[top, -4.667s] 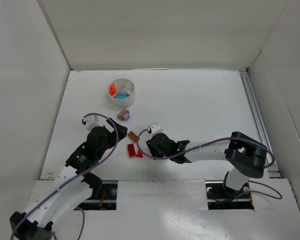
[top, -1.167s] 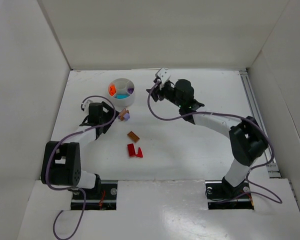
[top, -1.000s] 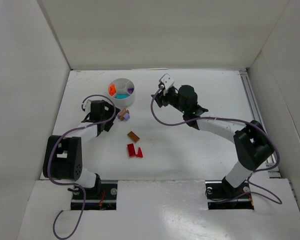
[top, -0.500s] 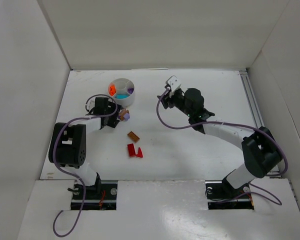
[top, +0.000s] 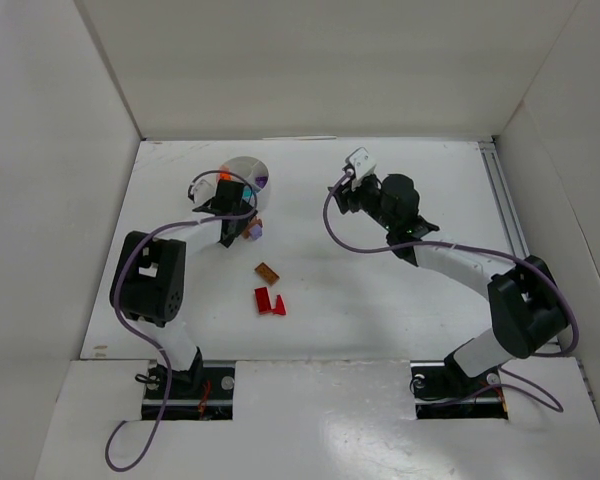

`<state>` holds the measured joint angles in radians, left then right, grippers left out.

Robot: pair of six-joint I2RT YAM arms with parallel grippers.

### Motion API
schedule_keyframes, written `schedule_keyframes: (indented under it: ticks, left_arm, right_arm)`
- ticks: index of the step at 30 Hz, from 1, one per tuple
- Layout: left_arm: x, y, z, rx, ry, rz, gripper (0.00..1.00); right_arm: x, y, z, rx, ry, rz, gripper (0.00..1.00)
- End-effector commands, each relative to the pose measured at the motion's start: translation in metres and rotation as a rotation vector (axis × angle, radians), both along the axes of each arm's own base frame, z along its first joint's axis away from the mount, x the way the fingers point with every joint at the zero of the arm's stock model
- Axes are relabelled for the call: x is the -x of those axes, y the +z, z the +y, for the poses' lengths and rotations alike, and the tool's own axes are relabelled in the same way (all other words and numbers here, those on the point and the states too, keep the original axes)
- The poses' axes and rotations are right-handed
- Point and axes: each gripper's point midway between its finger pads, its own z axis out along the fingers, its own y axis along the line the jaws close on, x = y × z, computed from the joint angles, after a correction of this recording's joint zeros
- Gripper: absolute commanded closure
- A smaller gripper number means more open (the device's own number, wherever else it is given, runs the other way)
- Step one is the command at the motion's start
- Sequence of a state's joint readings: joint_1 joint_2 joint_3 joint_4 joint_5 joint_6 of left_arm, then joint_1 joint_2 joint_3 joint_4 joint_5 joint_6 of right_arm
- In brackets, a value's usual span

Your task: Sort the legos into containers by color

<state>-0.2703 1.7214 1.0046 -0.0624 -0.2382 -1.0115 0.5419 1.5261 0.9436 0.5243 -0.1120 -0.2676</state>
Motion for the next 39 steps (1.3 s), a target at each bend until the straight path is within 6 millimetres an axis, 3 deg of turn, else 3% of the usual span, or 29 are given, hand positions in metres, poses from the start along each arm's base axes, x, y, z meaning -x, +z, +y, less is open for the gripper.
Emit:
schedule_keyframes:
  ticks: [1, 6, 12, 22, 28, 33, 36, 37, 39]
  left_arm:
    - [0.003, 0.004, 0.011, -0.168, -0.044, 0.028, 0.31]
    - [0.004, -0.004, 0.000, -0.301, -0.090, 0.062, 0.31]
    - [0.001, -0.003, -0.013, -0.299, -0.125, 0.051, 0.33]
    - [-0.004, -0.006, -0.009, -0.330, -0.115, 0.049, 0.34]
    - [-0.005, -0.009, -0.019, -0.297, -0.158, 0.065, 0.45]
    - [0.000, 0.024, -0.038, -0.202, -0.254, -0.042, 0.48]
    - [0.011, 0.062, -0.056, -0.097, -0.357, -0.186, 0.48]
    - [0.015, 0.089, -0.061, -0.063, -0.386, -0.263, 0.48]
    - [0.029, 0.103, -0.072, 0.010, -0.447, -0.340, 0.49]
  right_arm:
    - [0.003, 0.017, -0.006, -0.022, 0.001, -0.044, 0.38]
    - [0.002, 0.012, -0.005, -0.018, 0.001, -0.036, 0.38]
    - [0.000, 0.006, -0.007, -0.009, 0.003, -0.020, 0.38]
    - [0.000, 0.001, -0.009, 0.007, 0.014, -0.009, 0.38]
    - [0.004, 0.005, -0.007, 0.004, 0.032, -0.012, 0.38]
    - [0.022, -0.001, -0.005, 0.015, 0.096, -0.002, 0.38]
    - [0.041, -0.002, -0.004, 0.016, 0.173, -0.010, 0.38]
    - [0.052, -0.004, -0.006, 0.017, 0.196, -0.004, 0.38]
    - [0.068, -0.005, -0.002, -0.003, 0.254, 0.009, 0.38]
